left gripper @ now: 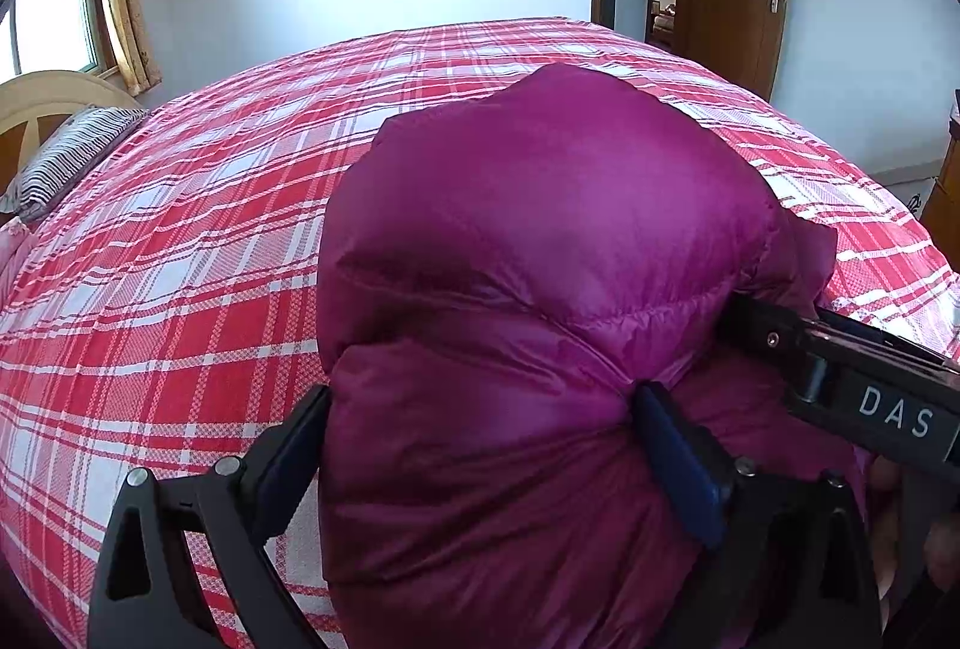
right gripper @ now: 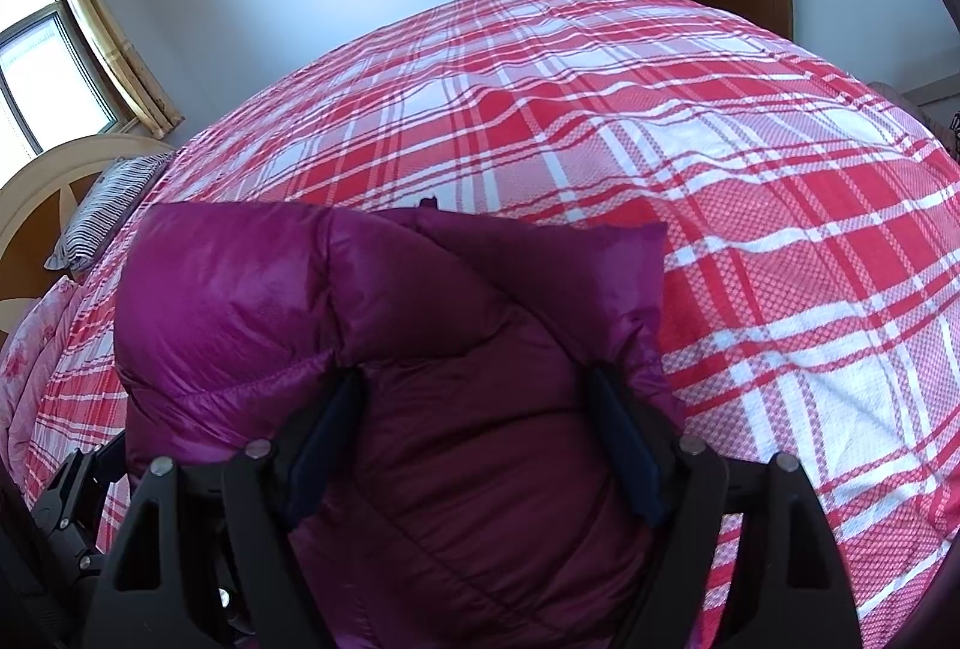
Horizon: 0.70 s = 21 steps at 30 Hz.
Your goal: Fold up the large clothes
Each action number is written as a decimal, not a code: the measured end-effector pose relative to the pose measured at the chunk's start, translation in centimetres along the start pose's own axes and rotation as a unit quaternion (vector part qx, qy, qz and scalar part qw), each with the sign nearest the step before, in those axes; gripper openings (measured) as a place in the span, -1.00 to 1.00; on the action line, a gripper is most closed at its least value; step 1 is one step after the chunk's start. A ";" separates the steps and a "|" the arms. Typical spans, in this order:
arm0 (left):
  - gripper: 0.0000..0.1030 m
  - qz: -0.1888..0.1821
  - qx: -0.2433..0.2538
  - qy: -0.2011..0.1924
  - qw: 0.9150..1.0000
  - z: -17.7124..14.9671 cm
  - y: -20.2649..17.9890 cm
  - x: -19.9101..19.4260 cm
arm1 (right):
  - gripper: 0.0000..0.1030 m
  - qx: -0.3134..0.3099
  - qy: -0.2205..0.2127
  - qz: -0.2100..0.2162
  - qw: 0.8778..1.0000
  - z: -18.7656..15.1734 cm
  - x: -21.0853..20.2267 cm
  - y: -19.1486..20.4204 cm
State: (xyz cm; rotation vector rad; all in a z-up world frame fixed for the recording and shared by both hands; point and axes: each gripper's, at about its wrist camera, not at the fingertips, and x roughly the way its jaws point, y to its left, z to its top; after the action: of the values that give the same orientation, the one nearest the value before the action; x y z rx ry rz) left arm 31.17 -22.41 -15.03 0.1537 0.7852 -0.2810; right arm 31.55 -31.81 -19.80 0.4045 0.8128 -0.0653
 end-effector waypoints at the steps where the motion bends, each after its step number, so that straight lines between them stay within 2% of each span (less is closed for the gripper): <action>1: 0.92 0.000 0.000 0.001 1.000 0.0 0.0 0.0 | 0.59 0.000 0.000 0.001 1.000 0.0 0.0 0.0; 21: 0.95 -0.003 -0.002 0.017 1.000 0.2 0.2 0.7 | 0.62 -0.018 0.014 -0.023 0.999 0.1 0.7 0.4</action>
State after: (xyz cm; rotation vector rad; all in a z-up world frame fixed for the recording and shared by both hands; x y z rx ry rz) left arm 31.87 -22.39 -15.43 0.1523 0.8205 -0.2834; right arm 32.23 -31.37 -20.13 0.3535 0.8502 -0.0889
